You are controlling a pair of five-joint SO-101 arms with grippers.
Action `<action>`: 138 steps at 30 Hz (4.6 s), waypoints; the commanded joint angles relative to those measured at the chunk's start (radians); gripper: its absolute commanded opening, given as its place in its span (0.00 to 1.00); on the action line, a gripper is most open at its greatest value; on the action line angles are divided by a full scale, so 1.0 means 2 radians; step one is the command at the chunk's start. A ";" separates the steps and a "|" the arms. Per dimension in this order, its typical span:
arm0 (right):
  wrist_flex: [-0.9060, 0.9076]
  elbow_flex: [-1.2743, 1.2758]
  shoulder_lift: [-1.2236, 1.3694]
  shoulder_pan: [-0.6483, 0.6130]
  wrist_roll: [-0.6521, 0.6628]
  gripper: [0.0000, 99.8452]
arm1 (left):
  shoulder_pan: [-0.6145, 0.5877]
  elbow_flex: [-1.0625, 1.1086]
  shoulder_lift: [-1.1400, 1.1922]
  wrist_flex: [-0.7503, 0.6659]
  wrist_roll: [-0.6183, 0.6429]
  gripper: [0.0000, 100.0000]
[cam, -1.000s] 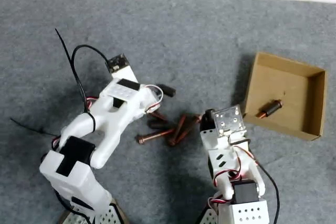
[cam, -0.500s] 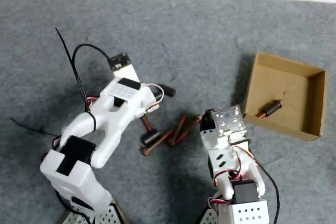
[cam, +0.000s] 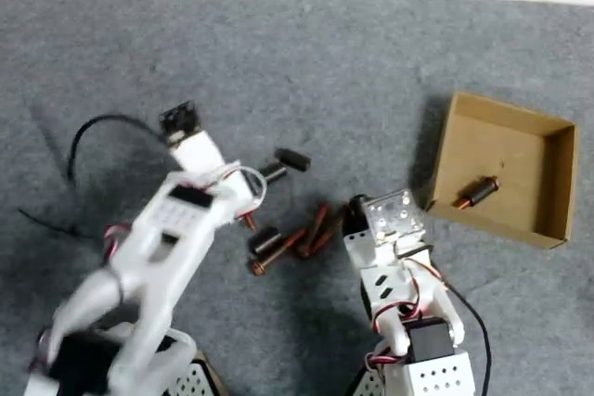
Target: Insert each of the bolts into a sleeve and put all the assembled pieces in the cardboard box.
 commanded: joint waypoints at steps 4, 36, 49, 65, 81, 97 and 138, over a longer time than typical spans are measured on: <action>-0.021 0.015 -0.008 -0.069 0.006 0.01 | -0.006 0.099 -0.217 -0.038 -0.004 0.00; -0.110 0.065 -0.003 -0.217 0.120 0.01 | -0.001 0.293 -0.692 -0.037 0.001 0.00; -0.096 0.066 -0.003 -0.221 0.146 0.01 | 0.024 0.286 -0.692 -0.038 0.048 0.00; -0.098 0.066 -0.003 -0.244 0.189 0.01 | 0.026 0.284 -0.692 -0.036 0.049 0.00; -0.099 0.066 -0.003 -0.217 0.188 0.01 | 0.023 0.267 -0.692 -0.035 0.050 0.00; -0.099 0.065 -0.003 -0.204 0.188 0.01 | 0.104 0.251 -0.692 0.034 0.048 0.00; -0.130 0.066 -0.008 -0.155 0.152 0.01 | 0.136 0.293 -0.692 0.034 0.014 0.01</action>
